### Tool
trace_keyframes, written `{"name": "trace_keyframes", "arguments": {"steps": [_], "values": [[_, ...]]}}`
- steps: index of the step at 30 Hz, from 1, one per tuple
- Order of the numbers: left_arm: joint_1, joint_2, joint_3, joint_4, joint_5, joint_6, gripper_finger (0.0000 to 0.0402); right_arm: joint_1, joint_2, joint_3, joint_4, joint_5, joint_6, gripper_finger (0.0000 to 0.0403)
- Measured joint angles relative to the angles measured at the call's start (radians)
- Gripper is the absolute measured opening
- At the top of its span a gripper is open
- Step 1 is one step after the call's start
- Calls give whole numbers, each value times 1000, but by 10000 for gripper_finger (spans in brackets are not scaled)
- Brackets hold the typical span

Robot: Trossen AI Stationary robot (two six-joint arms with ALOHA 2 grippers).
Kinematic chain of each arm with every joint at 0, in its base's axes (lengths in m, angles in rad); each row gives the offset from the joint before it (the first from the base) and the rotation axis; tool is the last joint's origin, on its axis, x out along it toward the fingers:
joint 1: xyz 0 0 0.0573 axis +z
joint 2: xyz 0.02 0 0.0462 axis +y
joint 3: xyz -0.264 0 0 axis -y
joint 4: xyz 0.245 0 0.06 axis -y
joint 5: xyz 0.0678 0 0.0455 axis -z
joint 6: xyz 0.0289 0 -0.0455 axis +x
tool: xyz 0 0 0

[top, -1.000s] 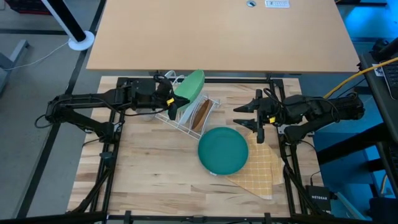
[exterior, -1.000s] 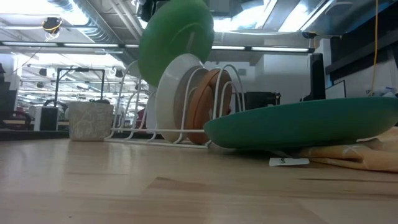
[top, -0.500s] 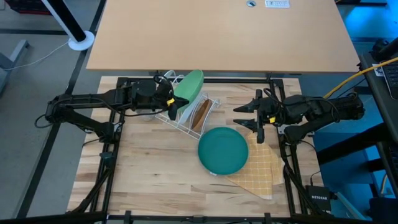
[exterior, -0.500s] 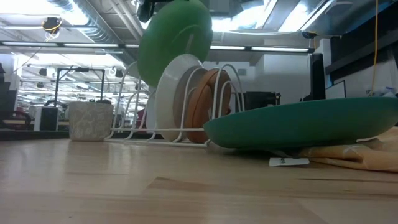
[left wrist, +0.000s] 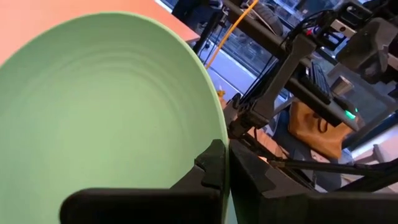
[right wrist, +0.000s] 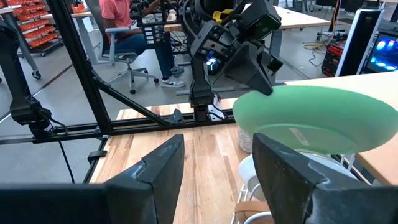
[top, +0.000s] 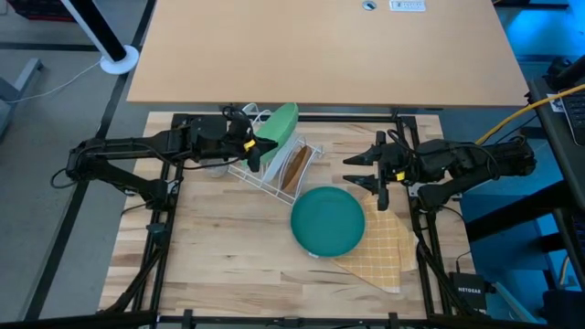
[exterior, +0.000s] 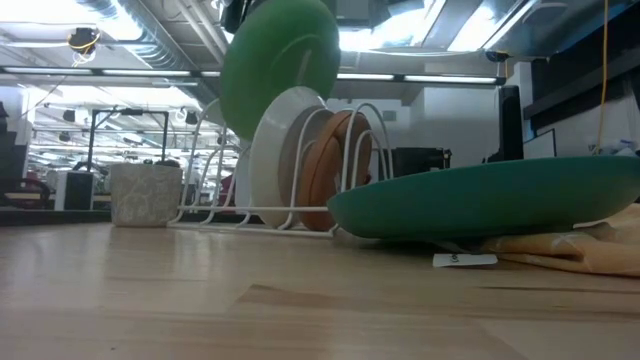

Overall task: Sort dishes
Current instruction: Put the green plate from the top of the dark green onto the white dish rack

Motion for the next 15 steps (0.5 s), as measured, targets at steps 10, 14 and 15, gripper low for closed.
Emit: {"name": "trace_keyframes", "arguments": {"steps": [10,14,15], "values": [[-1,0,0,38,8,-83,3,0,0,0,0,0,0,195],[-1,-1,0,59,9,-123,3,0,0,0,0,0,0,195],[1,-1,0,57,8,-131,2,0,0,0,0,0,0,195]]}}
